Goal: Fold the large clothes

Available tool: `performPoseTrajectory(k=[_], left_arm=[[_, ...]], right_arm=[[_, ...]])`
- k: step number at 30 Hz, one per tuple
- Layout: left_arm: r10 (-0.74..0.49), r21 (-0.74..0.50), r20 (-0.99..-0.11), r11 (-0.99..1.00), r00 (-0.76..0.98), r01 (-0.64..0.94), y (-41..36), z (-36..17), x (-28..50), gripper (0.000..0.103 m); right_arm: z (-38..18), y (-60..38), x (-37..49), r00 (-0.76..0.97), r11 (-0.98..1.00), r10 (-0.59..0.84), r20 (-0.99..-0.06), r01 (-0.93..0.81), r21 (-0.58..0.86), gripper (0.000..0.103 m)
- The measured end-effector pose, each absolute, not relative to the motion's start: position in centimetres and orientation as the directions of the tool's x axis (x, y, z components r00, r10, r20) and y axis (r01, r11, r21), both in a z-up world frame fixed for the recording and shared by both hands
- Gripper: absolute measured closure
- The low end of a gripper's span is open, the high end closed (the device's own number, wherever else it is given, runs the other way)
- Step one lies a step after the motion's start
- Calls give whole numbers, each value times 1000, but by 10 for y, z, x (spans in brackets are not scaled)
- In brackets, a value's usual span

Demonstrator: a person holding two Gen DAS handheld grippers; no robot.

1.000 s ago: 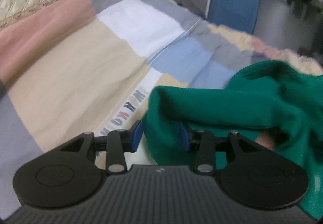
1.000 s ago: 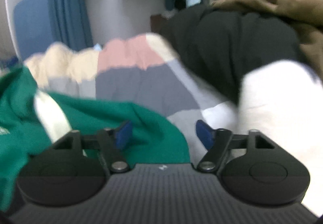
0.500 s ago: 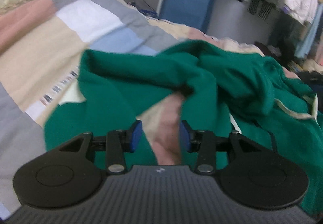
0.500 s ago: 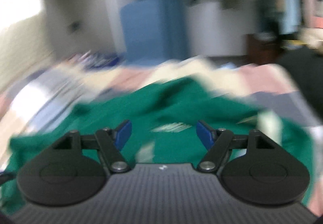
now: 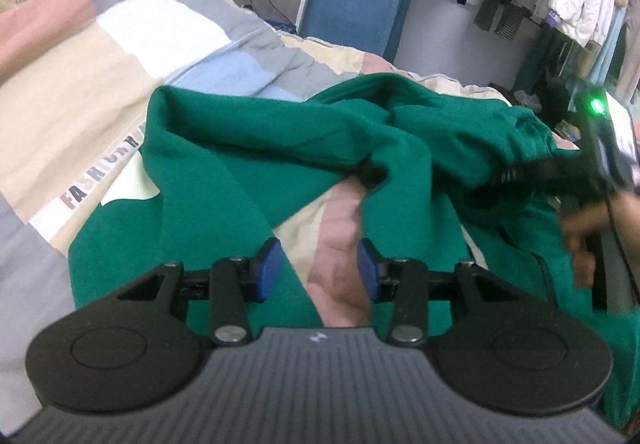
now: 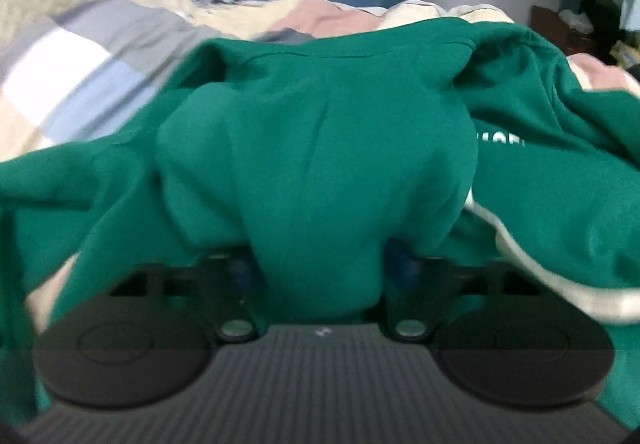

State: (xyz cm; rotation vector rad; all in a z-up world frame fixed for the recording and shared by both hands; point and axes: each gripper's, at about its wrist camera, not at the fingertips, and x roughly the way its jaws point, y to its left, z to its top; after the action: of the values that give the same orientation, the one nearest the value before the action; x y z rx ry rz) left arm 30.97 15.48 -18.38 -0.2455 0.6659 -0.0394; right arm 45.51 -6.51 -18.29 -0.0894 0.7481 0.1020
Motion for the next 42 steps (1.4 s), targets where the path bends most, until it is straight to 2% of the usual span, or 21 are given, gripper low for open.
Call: performPoseTrajectory(k=[1,2,10,12,15,21,24,27,30,32,34,42], left_arm=[[-120,-247,-607,968,786,-43,158,-186,313,55],[-124,-254,-603,966,788,-42,162,-188,315,55],[-92,-230,-560,972,823,-48,176,-191,333,55],[-93,-244,-553,968,828,-54,180,-197,338,54],[-96,-256,-560,965,823,-62,182,-205,347,54],[-100,-281,-562,957,821,-75,186,-216,358,54],[-98,-281,-569,956,817,-81,184,-221,363,54],[-95,-271,-574,959,813,-79,181,-225,367,54],[-90,-258,-574,963,814,-75,179,-226,371,53],[-89,-255,-572,964,815,-73,178,-226,371,53],[-89,-259,-567,963,819,-75,178,-225,370,53],[-91,-271,-538,960,838,-70,173,-206,347,53]], right_arm=[[-176,-64,464,738,991,40,-674,-115,-67,81],[-166,-62,477,755,992,28,-655,-104,-78,86],[-72,-47,574,926,979,1,-377,-77,-188,89],[-61,-46,603,941,981,-21,-339,-47,-190,89],[-64,-45,647,945,984,-59,-322,1,-179,89],[-124,-45,706,920,973,-89,-382,-2,-231,88],[-153,-49,715,910,972,-81,-407,-19,-236,86],[-159,-52,705,922,979,-54,-384,-28,-204,85],[-150,-57,688,921,988,-20,-389,-42,-150,72],[-139,-64,666,921,993,6,-389,-52,-108,46],[-128,-74,643,921,994,39,-388,-74,-75,30],[-87,-140,489,885,986,122,-450,-159,-46,29]])
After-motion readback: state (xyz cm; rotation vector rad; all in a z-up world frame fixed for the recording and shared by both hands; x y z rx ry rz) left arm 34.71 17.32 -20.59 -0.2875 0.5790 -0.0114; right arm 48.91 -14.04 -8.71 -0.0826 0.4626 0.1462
